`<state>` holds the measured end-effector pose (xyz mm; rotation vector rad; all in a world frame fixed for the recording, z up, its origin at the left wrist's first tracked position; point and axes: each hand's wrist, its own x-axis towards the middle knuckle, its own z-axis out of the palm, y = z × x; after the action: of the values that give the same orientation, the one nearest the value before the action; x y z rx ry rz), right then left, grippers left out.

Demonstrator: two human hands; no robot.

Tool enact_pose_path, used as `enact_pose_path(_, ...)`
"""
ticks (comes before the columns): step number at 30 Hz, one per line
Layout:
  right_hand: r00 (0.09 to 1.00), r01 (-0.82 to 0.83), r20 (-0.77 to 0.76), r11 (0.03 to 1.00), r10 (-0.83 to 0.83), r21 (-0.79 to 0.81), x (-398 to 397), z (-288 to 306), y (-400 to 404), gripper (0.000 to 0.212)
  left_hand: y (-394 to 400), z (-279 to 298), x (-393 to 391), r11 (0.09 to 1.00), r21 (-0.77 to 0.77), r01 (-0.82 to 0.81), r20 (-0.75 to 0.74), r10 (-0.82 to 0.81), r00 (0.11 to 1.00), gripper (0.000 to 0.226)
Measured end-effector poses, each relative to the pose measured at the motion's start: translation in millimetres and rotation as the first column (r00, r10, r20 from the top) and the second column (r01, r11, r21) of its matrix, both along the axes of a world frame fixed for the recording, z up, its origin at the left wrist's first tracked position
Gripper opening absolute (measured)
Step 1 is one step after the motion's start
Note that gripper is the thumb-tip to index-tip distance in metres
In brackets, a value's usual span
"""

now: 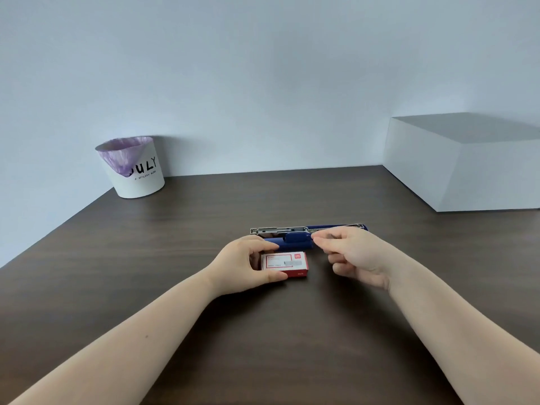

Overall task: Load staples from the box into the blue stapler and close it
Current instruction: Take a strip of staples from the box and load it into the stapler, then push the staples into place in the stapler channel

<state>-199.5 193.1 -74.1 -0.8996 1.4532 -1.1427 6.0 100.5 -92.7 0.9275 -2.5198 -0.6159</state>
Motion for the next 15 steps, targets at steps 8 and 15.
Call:
enact_pose_path(8, 0.976, 0.13, 0.182, 0.989, -0.117, -0.063, -4, 7, -4, 0.022, 0, -3, 3, 0.993, 0.078, -0.084, -0.217, 0.099, 0.971, 0.022)
enact_pose_path(15, 0.974, 0.168, -0.119, 0.965, -0.194, -0.2, 2, 7, -12, 0.021, -9, 4, 8, 0.946, 0.094, -0.31, -0.35, 0.323, 0.879, 0.025)
